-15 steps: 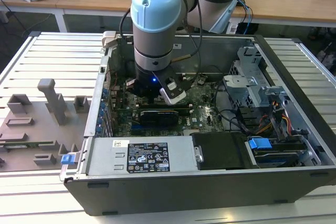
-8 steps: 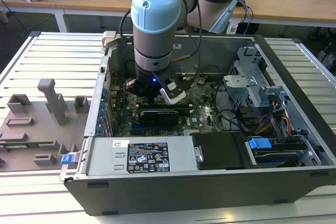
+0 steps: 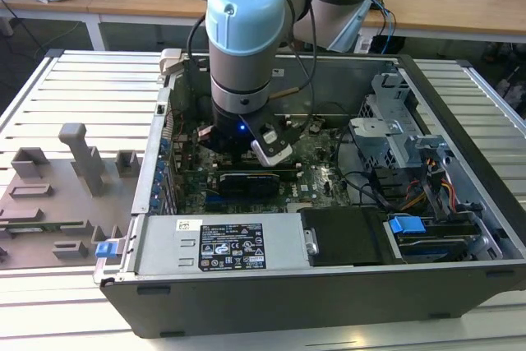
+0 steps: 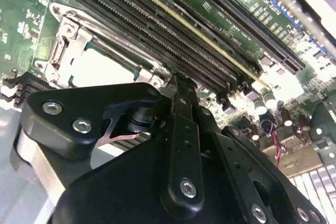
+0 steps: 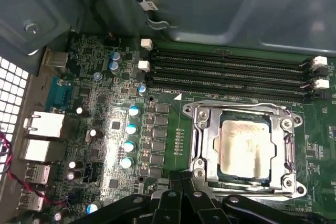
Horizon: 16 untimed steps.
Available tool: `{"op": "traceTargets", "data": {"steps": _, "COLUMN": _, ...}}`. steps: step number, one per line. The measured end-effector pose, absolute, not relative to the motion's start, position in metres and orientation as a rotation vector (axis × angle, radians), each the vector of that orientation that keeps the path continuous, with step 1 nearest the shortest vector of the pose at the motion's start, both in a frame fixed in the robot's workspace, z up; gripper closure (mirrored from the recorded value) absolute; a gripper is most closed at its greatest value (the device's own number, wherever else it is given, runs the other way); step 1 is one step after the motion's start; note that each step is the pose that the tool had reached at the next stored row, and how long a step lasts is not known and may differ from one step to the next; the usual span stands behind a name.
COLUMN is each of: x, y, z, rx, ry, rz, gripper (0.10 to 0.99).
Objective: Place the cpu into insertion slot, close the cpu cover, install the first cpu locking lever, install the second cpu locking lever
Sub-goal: 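Install the second cpu locking lever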
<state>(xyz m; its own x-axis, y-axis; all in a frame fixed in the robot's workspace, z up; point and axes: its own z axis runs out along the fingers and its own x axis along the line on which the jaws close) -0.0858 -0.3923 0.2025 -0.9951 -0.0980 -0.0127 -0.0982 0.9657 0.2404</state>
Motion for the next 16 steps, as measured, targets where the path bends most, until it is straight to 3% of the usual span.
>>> {"op": "traceTargets", "data": {"steps": 7, "x": -0.048, "y": -0.385, "z": 0.208, "rx": -0.152, "ry": 3.133, "rz": 0.399, "gripper": 0.98}}
{"op": "traceTargets", "data": {"steps": 10, "x": -0.035, "y": -0.369, "z": 0.208, "rx": -0.151, "ry": 3.138, "rz": 0.39, "gripper": 0.98}}
{"op": "traceTargets", "data": {"steps": 13, "x": -0.03, "y": -0.35, "z": 0.208, "rx": -0.151, "ry": 3.147, "rz": 0.335, "gripper": 0.98}}
{"op": "traceTargets", "data": {"steps": 16, "x": -0.029, "y": -0.338, "z": 0.208, "rx": -0.149, "ry": 3.161, "rz": 0.215, "gripper": 0.98}}
